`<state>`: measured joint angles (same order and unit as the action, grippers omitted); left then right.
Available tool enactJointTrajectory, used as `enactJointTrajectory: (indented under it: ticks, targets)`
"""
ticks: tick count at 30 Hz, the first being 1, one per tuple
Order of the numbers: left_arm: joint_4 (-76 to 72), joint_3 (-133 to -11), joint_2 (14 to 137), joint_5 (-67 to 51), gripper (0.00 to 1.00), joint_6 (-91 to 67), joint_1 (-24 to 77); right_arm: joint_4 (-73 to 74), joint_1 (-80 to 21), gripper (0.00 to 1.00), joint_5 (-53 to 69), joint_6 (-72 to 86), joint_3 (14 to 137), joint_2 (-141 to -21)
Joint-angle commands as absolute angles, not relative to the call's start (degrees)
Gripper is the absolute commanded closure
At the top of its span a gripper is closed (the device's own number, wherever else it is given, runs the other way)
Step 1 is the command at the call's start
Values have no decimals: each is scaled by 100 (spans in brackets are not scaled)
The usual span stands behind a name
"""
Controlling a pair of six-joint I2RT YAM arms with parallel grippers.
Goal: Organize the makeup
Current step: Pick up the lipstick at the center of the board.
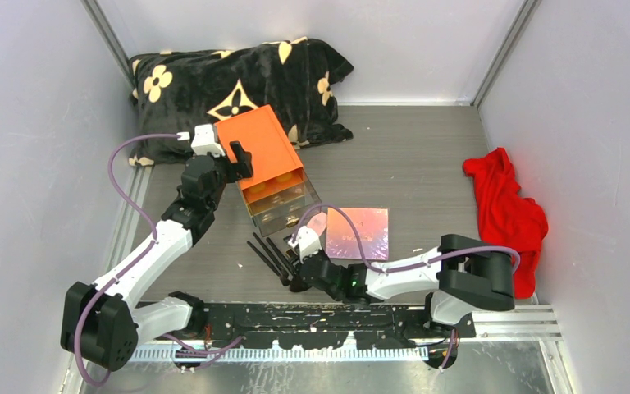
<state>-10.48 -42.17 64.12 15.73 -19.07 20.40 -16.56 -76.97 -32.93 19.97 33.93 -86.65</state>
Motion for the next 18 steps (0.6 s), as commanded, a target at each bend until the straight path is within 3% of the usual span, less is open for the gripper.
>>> enactJointTrajectory:
  ticks: [1,18]
  targets:
    - [255,-3901,6651,1739,15,-1501,2033,-1981,-7699,51,-3068,2108,3491,-8795]
    - [255,-3854,6618,1749,15,-1486,2032,-1945,-7692,55,-3081,2205,3685,-9282]
